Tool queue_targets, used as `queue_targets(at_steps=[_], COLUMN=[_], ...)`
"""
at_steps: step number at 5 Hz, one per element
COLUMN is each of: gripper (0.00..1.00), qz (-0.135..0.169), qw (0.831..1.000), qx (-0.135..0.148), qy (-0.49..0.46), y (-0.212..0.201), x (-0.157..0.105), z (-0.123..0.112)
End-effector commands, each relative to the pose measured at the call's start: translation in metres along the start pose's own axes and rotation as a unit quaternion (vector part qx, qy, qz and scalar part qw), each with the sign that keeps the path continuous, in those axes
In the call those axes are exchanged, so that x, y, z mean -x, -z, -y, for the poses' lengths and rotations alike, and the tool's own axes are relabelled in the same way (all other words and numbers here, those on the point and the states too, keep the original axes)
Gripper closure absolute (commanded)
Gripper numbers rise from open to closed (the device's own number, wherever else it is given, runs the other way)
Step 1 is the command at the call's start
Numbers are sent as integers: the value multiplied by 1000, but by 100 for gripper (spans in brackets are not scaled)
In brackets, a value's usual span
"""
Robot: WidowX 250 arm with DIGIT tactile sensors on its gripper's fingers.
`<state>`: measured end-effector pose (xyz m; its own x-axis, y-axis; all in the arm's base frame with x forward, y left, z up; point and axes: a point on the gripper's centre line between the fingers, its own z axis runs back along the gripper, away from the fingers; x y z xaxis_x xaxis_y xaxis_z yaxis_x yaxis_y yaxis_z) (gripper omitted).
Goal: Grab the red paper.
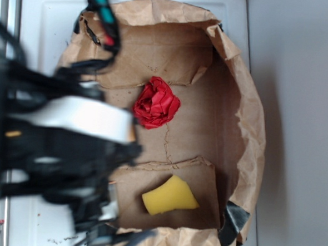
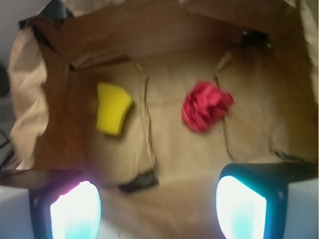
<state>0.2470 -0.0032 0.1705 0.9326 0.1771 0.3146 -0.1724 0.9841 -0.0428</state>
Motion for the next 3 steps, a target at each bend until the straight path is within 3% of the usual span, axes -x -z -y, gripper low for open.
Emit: queue_targets(at_steps=[1,2,3], gripper=[0,0,0], qz=[30,27,27], qw=[999,998,995], qx=[-27,-38,-70], qy=[-19,-29,-60], y=[23,33,49], x=[-28,-37,-40], z=[-15,-15,-28])
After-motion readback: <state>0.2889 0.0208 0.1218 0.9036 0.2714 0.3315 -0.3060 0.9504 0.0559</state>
